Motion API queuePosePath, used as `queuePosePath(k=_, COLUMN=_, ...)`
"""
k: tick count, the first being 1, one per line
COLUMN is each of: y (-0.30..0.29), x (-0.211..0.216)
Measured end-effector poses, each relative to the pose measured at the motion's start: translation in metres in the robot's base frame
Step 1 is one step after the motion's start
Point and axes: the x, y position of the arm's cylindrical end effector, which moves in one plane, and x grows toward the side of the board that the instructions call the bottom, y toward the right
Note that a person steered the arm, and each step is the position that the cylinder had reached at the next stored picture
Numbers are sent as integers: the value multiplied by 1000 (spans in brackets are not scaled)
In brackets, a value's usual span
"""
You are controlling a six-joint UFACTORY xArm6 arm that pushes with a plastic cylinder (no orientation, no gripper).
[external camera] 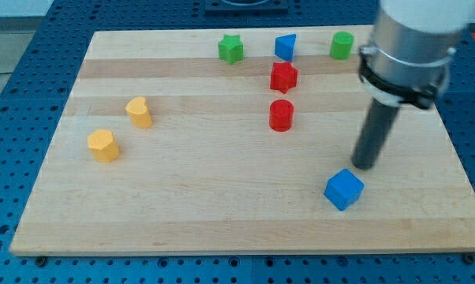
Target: Move the blue cube below the red circle
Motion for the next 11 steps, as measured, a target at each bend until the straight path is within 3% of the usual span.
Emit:
queuePosePath(k=3, y=0, x=58)
queuePosePath(k=5, y=-59, x=40)
queuePosePath(k=7, y=-66, x=14)
queuePosePath(k=9, y=-30, x=4)
queuePosePath(k=11, y=-60, x=-3)
